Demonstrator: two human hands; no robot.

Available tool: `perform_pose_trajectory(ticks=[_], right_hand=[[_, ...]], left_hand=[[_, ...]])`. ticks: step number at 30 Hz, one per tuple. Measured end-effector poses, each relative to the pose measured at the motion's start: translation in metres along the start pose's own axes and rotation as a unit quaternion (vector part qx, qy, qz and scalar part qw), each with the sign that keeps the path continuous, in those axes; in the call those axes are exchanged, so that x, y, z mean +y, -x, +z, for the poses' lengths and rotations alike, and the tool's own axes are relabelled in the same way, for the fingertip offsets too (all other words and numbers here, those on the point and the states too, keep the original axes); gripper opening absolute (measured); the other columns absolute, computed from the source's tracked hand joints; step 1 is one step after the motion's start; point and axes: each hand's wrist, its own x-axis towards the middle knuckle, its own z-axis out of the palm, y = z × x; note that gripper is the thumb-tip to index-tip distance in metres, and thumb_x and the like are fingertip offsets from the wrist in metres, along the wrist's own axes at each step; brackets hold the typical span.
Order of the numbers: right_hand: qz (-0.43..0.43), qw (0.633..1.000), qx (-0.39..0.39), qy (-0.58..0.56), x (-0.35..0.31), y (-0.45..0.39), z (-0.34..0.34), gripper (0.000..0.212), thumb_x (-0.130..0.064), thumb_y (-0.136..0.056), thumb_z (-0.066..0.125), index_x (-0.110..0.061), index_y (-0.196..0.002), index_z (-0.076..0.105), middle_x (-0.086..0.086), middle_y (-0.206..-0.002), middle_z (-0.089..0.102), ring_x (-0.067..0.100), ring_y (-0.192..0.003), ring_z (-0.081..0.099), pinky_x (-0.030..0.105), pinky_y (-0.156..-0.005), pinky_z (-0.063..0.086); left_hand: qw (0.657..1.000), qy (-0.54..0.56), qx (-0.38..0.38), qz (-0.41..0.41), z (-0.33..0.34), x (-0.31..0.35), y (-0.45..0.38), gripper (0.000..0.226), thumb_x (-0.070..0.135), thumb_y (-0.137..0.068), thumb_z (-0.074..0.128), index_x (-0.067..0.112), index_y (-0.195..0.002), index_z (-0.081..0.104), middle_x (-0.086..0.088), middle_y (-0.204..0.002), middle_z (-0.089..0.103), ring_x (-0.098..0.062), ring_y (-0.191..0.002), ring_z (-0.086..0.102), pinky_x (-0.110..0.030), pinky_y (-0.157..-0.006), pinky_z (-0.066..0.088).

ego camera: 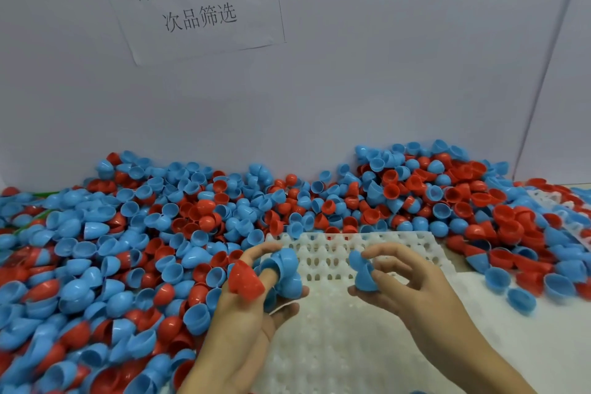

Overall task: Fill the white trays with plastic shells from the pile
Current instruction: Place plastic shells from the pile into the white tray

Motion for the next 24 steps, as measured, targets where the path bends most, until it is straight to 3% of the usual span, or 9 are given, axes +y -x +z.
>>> perform_pose_trajectory(ticks=[2, 5, 11, 15, 17, 21, 24], right_hand=[[0.008, 1.0, 0.008, -0.019, 0.0, 0.001, -0.004, 0.031, 0.005, -0.092, 0.06, -0.022, -0.09, 0.076, 0.021, -0.094, 0.066, 0.036, -0.081, 0.075, 0.028, -0.072, 0.061], [0.015, 0.999, 0.024, -0.016, 0.001, 0.002, -0.01, 0.033, 0.005, -0.09, 0.063, -0.023, -0.085, 0.079, 0.007, -0.085, 0.072, 0.032, -0.08, 0.075, 0.023, -0.067, 0.06], [-0.022, 0.99, 0.049, 0.129, -0.004, 0.001, -0.026, 0.015, -0.004, -0.089, 0.069, -0.012, -0.099, 0.076, 0.001, -0.092, 0.077, 0.018, -0.085, 0.075, 0.025, -0.071, 0.061], [-0.068, 0.977, 0.056, 0.196, -0.021, 0.008, -0.042, 0.015, -0.007, -0.089, 0.07, -0.019, -0.09, 0.078, -0.011, -0.092, 0.075, 0.009, -0.082, 0.072, 0.019, -0.067, 0.058], [-0.072, 0.964, 0.046, 0.253, -0.027, 0.014, -0.052, 0.017, -0.009, -0.089, 0.07, -0.025, -0.086, 0.076, -0.017, -0.087, 0.073, 0.005, -0.08, 0.07, 0.015, -0.066, 0.055], [-0.041, 0.921, 0.017, 0.387, -0.03, 0.041, -0.074, 0.017, -0.018, -0.088, 0.073, -0.035, -0.086, 0.073, -0.018, -0.086, 0.071, 0.006, -0.084, 0.066, 0.021, -0.072, 0.056], [-0.018, 0.881, 0.001, 0.473, -0.035, 0.065, -0.086, 0.022, -0.024, -0.087, 0.074, -0.044, -0.079, 0.067, -0.03, -0.086, 0.064, -0.002, -0.086, 0.059, 0.018, -0.068, 0.051]], left_hand=[[1.0, -0.006, 0.008, 0.001, -0.003, -0.003, -0.001, 0.021, 0.012, -0.086, 0.065, 0.031, -0.084, 0.074, -0.005, -0.086, 0.077, -0.031, -0.07, 0.074, -0.033, -0.057, 0.054], [1.0, -0.014, 0.015, -0.003, -0.005, -0.008, -0.001, 0.028, 0.008, -0.097, 0.057, 0.029, -0.087, 0.073, -0.003, -0.086, 0.078, -0.031, -0.069, 0.074, -0.035, -0.058, 0.053], [1.0, -0.02, -0.014, 0.013, -0.007, -0.01, 0.002, 0.027, 0.006, -0.098, 0.055, 0.026, -0.093, 0.072, -0.006, -0.09, 0.077, -0.031, -0.075, 0.074, -0.028, -0.056, 0.057], [0.999, -0.011, -0.045, 0.018, -0.004, -0.007, 0.005, 0.029, 0.006, -0.1, 0.052, 0.027, -0.094, 0.072, -0.005, -0.089, 0.076, -0.03, -0.076, 0.074, -0.027, -0.056, 0.057], [0.998, 0.003, -0.062, 0.014, -0.001, -0.007, 0.005, 0.031, 0.007, -0.1, 0.051, 0.028, -0.093, 0.073, -0.005, -0.09, 0.077, -0.031, -0.077, 0.074, -0.027, -0.055, 0.056], [0.996, 0.008, -0.094, -0.001, 0.013, -0.016, 0.013, 0.028, 0.007, -0.099, 0.054, 0.027, -0.097, 0.073, -0.004, -0.095, 0.077, -0.032, -0.08, 0.074, -0.026, -0.057, 0.056], [0.993, 0.006, -0.119, -0.013, 0.024, -0.023, 0.024, 0.025, 0.008, -0.097, 0.058, 0.028, -0.097, 0.073, -0.003, -0.096, 0.077, -0.031, -0.08, 0.074, -0.025, -0.058, 0.056]])
